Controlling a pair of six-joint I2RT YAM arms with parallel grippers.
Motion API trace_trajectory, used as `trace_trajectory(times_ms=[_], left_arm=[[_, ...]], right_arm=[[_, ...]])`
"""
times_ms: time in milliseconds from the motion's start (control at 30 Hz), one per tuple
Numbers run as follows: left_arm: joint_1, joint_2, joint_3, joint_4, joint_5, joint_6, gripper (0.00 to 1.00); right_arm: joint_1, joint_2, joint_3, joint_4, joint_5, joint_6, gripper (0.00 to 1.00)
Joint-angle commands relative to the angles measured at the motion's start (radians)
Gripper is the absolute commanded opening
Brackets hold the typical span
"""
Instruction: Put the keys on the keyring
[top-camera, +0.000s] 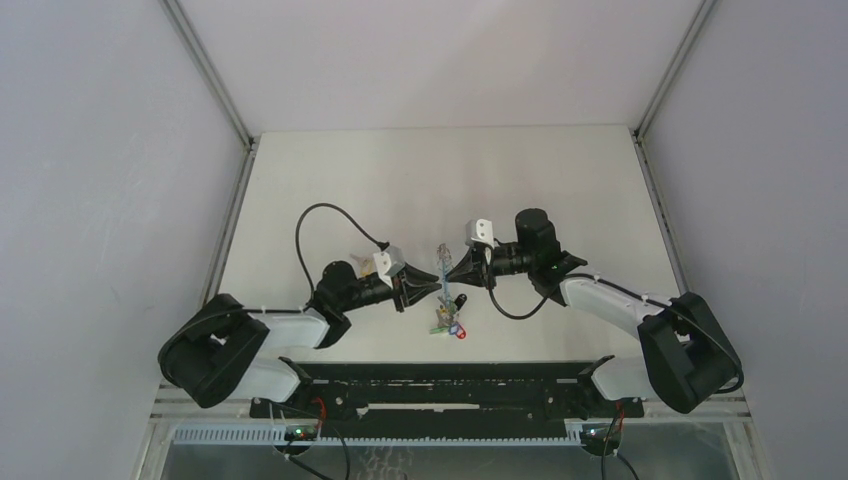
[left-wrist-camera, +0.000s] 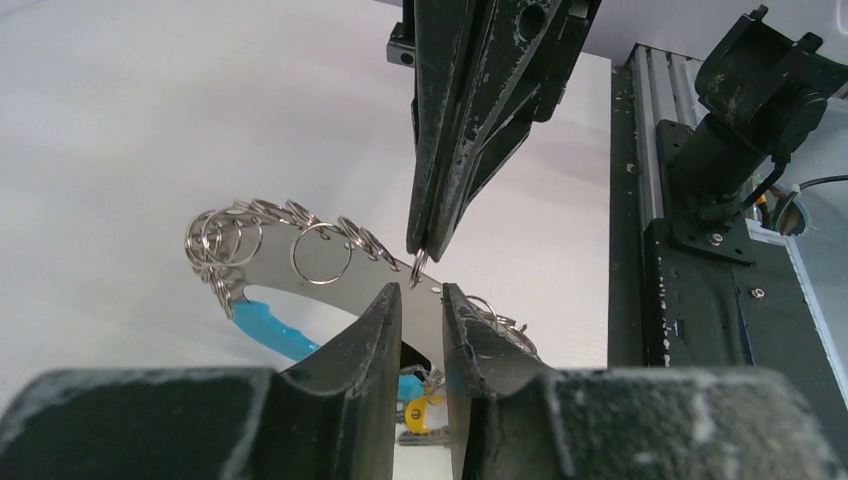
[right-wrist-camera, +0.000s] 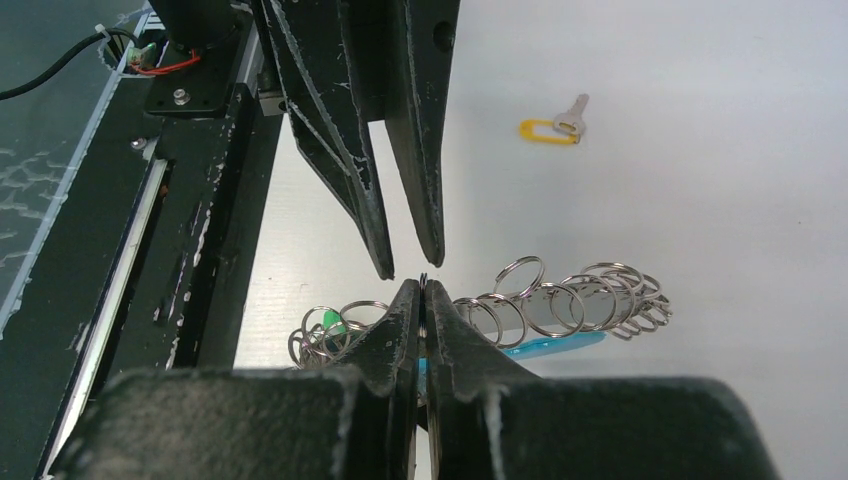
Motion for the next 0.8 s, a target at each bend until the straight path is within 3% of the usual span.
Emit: trace_trajectory(times_ms=[0,433,667,767], left_arm=[[-0.001,0.026,0.069,0.071,0.044,0.027,0.25],[-0.015,0.078,0.104,0.065,0.087,0.022,0.22],[-0.015,0.079,0.117,0.048,0.09,0.029,0.03],[-0.015,0.028,0.108,-0.026,0.065,0.051,0.0]], right_arm=[[0.008,-0.002,0.051,0.073,-0.035,0.016,0.0],[0.016,-0.005,0.052,0.069,-0.053,0.012,0.0],[0.018,-0.004,0.063,0.024,-0.051,-0.011,0.0],[0.012,-0.02,0.063,-0.003,-0.028,-0.016,0.0]])
